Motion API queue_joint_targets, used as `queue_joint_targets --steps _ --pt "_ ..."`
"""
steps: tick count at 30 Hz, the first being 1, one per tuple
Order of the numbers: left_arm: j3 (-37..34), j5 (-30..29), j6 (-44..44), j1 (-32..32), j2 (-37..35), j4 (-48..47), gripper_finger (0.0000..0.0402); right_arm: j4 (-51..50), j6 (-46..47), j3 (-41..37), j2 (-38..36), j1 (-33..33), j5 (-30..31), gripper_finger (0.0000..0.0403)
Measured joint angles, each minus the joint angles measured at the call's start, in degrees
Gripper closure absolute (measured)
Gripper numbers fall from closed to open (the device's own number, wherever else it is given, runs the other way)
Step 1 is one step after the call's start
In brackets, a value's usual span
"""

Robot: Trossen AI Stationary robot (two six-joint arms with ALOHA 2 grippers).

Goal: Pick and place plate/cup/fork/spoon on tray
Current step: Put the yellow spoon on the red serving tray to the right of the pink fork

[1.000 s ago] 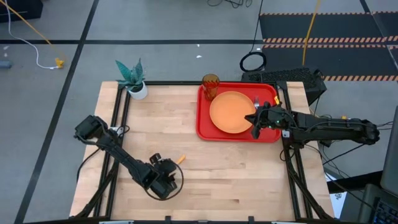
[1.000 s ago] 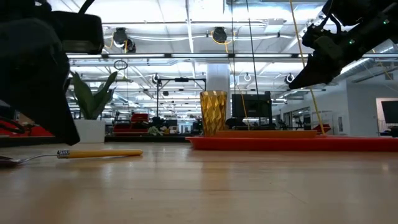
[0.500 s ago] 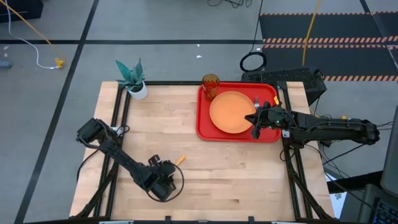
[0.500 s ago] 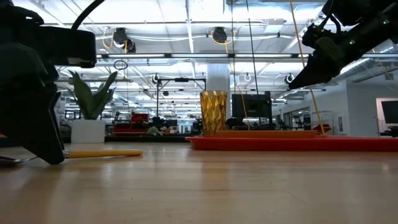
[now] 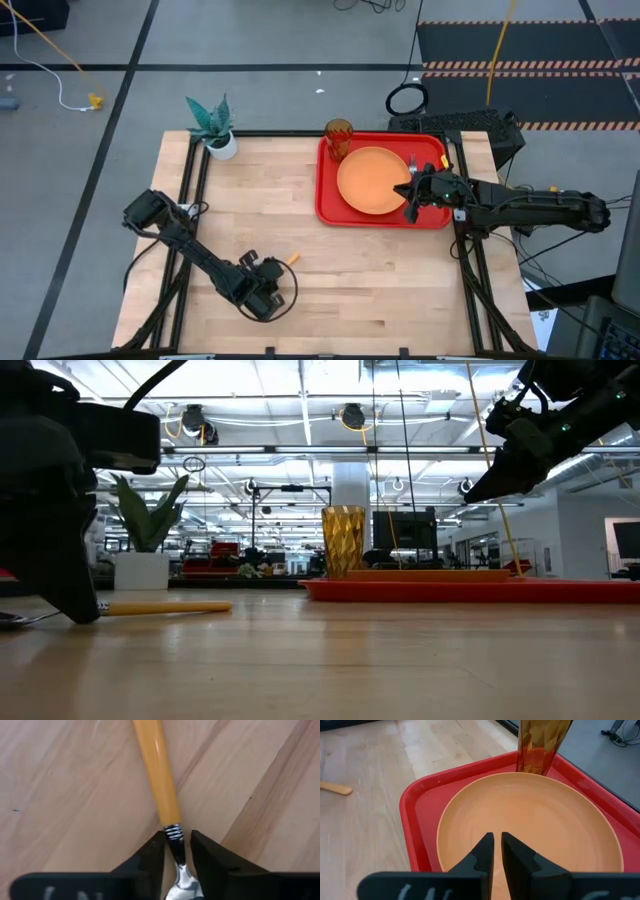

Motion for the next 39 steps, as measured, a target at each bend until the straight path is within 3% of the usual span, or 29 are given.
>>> queue_joint_targets --steps 8,14,21,27,31,39 --pt "-0.1 1.2 5.2 0.9 0.0 0.6 0.0368 0.2 1.8 0.0 0.0 0.0 -2.2 0.0378" --pt "-0.1 1.5 10.1 3.0 0.0 1.8 0.0366 0.9 5.2 0.0 0.0 0.2 -3.8 0.0378" --pt "-0.3 1.3 15.9 5.4 -1.3 3.0 0.0368 8.5 12.3 0.0 2.0 3.3 -12.3 0.0358" --pt "-0.6 -4.4 21.4 8.0 -4.1 4.6 0.037 15.9 12.0 0.0 9.6 8.6 -14.9 0.0314" --pt "-0.5 -4.0 25.1 9.7 -4.6 5.0 0.037 25.6 9.2 0.1 16.2 12.0 -14.6 0.0277" --pt "-0.4 -4.0 35.0 14.3 -4.8 11.4 0.037 28.0 2.9 6.8 30.6 18.4 -7.3 0.0196"
